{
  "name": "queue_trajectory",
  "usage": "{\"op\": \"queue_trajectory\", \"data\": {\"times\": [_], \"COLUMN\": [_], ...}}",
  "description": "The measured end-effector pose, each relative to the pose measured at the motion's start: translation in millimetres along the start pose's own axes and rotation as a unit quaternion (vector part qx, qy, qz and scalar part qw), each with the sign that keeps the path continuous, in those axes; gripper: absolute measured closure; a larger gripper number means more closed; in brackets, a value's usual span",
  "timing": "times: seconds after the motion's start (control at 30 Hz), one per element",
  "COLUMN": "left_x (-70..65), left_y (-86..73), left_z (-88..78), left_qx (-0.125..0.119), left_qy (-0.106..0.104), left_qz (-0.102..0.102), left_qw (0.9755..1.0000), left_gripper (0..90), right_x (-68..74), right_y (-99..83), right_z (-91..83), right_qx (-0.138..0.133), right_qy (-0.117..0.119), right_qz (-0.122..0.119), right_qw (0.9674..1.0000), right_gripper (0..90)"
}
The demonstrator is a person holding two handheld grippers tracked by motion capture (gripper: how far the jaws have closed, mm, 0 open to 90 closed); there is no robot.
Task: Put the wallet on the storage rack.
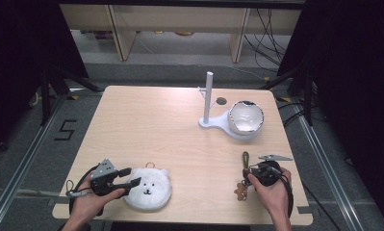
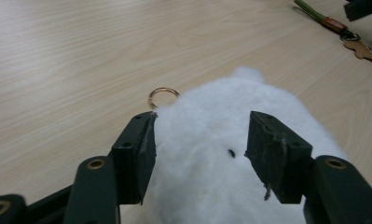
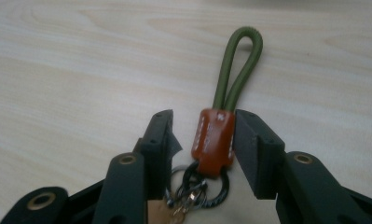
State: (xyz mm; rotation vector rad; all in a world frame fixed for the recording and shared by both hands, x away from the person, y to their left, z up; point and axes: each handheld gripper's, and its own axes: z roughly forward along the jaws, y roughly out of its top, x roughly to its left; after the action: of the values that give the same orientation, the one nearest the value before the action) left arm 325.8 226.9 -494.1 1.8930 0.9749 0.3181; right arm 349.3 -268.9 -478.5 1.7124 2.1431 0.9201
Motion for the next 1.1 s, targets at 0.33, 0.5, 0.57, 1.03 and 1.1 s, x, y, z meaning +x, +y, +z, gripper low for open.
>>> {"op": "queue_trajectory", "data": {"times": [0.33, 0.5, 0.57, 1.03, 1.1], "left_x": [13.4, 17.1, 19.2, 31.1, 30.6], "left_y": [19.5, 27.5, 30.2, 47.8, 45.3], "left_z": [1.3, -0.5, -0.8, 13.0, 18.7], "left_qx": [0.035, 0.084, 0.107, 0.262, 0.272], "left_qy": [0.005, 0.005, 0.004, -0.014, -0.014], "left_qz": [-0.009, 0.009, 0.014, 0.008, -0.003], "left_qw": [0.9993, 0.9965, 0.9942, 0.9648, 0.9622], "left_gripper": [34.7, 33.9, 33.9, 33.8, 33.7], "right_x": [5.3, 6.9, 6.3, 12.7, 13.3], "right_y": [7.8, 9.2, 8.5, 11.6, 12.2], "right_z": [-2.4, -4.6, -3.1, -4.6, -6.0], "right_qx": [0.035, 0.058, 0.049, 0.041, 0.038], "right_qy": [0.006, 0.015, 0.032, 0.048, 0.056], "right_qz": [-0.004, 0.015, 0.004, 0.002, 0.009], "right_qw": [0.9994, 0.9981, 0.9983, 0.998, 0.9977], "right_gripper": [59.5, 59.5, 59.5, 58.1, 57.9]}}
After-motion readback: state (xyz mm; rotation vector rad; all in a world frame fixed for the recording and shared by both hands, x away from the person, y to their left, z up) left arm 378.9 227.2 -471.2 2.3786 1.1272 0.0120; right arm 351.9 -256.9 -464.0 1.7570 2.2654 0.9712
